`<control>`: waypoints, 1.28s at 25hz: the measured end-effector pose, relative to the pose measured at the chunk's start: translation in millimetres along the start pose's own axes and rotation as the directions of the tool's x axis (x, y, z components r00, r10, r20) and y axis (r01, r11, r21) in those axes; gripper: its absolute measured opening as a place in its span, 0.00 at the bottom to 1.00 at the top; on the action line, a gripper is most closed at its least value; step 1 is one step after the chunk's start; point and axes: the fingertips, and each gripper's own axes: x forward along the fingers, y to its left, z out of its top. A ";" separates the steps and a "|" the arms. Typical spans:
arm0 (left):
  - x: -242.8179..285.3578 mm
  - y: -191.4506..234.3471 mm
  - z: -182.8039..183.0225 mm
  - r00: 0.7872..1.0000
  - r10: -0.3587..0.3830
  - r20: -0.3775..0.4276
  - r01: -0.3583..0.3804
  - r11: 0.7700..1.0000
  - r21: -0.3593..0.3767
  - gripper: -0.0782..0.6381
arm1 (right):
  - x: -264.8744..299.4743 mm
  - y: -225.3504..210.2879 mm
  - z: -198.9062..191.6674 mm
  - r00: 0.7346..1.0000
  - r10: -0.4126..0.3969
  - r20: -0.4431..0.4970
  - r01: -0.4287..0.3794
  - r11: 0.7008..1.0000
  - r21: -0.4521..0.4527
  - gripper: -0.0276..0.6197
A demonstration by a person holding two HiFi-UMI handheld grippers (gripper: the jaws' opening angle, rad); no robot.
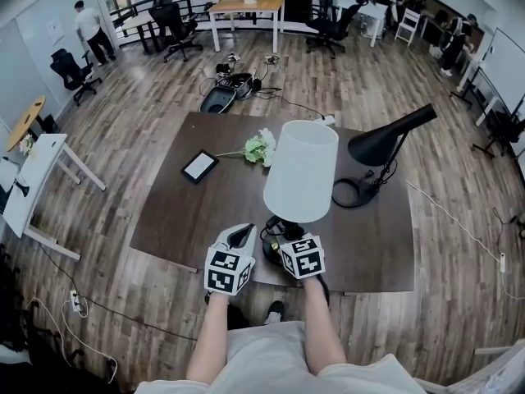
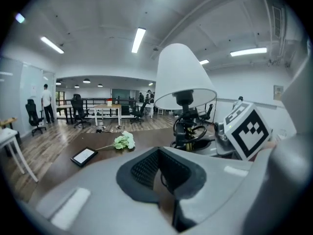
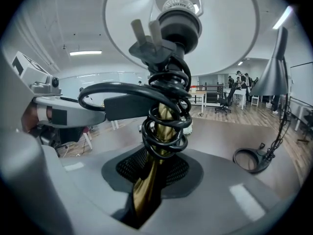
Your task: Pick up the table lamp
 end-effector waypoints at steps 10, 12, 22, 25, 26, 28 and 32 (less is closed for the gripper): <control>-3.0 26.6 5.8 0.997 0.074 -0.025 -0.072 0.995 0.074 0.11 | 7.8 -11.1 5.7 1.000 -0.015 0.004 0.015 1.000 -0.011 0.21; -4.3 28.7 6.1 0.997 0.069 -0.017 -0.068 0.996 0.052 0.11 | 8.6 -11.5 3.5 1.000 -0.016 0.003 0.016 1.000 -0.003 0.21; -0.5 25.2 2.2 0.999 0.035 -0.017 -0.034 0.999 0.033 0.11 | 10.9 -17.7 8.0 0.999 -0.032 0.004 0.032 0.999 0.006 0.21; -0.8 24.4 0.7 1.000 0.026 -0.013 -0.025 1.000 0.018 0.11 | 14.5 -16.8 7.4 1.000 -0.032 0.001 0.032 0.999 0.004 0.21; -0.3 23.9 -0.3 1.000 0.024 -0.015 -0.024 1.000 0.017 0.11 | 15.7 -17.0 7.4 0.999 -0.032 -0.001 0.032 0.999 0.001 0.21; 0.8 22.7 -1.8 1.000 0.022 -0.015 -0.022 1.000 0.015 0.11 | 17.1 -17.6 7.2 0.999 -0.034 -0.005 0.034 0.999 -0.006 0.21; 2.2 24.0 0.6 1.000 0.017 -0.007 -0.017 1.000 0.016 0.11 | 22.2 -17.9 9.4 0.999 -0.034 -0.006 0.034 0.999 -0.009 0.21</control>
